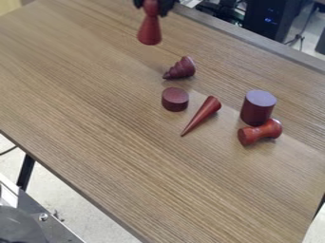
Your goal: Move the object to the right
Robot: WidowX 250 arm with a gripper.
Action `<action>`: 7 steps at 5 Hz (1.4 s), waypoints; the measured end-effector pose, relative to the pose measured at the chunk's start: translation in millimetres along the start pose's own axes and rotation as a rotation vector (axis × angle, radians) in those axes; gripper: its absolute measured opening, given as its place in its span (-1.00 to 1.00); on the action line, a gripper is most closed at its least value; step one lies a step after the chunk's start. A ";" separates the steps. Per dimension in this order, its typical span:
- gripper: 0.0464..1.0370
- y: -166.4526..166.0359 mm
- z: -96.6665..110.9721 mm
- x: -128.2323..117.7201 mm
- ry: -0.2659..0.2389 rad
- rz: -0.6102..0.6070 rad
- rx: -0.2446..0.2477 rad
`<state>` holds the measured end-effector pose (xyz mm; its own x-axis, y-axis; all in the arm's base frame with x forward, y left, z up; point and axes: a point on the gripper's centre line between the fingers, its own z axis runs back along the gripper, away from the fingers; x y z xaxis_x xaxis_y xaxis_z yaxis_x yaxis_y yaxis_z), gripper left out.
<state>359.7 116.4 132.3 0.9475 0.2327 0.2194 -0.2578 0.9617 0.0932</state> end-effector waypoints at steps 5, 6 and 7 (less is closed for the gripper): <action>0.08 56.0 -54.4 -38.1 0.121 0.289 0.028; 0.08 55.1 -57.0 -36.9 0.119 0.296 0.005; 0.22 57.0 -60.8 -35.8 0.117 0.302 -0.006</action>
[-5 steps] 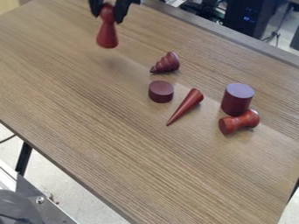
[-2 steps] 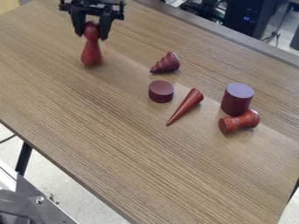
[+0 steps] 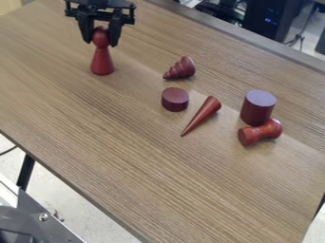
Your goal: Move the object to the right
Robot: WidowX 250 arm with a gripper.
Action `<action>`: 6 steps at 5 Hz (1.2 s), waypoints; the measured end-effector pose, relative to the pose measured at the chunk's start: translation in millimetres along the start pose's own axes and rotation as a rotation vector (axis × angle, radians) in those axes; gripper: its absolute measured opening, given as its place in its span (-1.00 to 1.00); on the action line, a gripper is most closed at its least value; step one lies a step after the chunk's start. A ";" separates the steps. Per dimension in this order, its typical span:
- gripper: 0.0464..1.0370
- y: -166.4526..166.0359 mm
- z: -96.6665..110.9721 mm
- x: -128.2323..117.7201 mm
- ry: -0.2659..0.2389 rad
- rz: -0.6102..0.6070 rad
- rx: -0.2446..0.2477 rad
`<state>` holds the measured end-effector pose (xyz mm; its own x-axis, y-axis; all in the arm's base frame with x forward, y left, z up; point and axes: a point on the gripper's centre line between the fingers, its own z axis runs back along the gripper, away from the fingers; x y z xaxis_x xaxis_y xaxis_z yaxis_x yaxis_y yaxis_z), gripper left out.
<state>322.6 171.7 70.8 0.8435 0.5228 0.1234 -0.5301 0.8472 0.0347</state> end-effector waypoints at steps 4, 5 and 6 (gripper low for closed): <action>0.92 -0.1 44.2 -12.9 -0.079 0.043 0.021; 0.92 -15.5 72.6 -25.3 -0.090 0.001 0.063; 0.92 -27.7 82.1 -32.7 -0.049 -0.067 0.064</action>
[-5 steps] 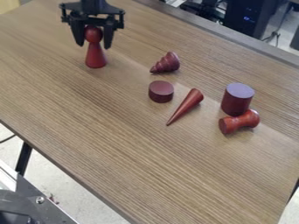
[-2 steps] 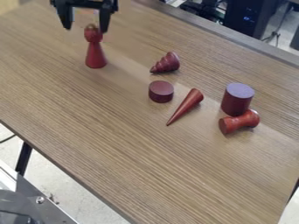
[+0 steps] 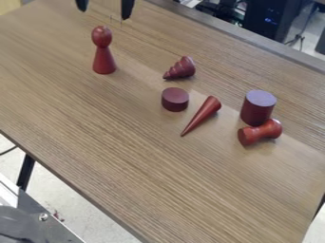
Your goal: Move the object to the right
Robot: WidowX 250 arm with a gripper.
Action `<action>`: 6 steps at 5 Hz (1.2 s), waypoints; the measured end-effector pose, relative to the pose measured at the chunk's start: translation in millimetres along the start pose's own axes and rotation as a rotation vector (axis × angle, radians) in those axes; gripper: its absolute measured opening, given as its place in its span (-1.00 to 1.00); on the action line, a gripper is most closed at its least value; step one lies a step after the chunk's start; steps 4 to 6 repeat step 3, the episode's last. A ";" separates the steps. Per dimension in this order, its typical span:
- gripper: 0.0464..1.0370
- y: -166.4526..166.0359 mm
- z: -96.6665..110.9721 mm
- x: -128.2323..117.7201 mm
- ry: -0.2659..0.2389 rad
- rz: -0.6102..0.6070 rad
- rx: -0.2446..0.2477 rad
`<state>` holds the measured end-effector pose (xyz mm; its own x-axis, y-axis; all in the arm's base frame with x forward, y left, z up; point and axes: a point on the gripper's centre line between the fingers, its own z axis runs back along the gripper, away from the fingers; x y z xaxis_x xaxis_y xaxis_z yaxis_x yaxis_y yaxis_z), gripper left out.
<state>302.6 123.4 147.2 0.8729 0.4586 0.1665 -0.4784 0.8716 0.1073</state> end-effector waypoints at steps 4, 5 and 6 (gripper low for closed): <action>0.92 -50.8 -0.9 -18.2 -0.001 -0.265 -0.126; 0.92 -50.8 -0.9 -18.2 -0.001 -0.265 -0.126; 0.92 -50.8 -0.9 -18.2 -0.001 -0.265 -0.126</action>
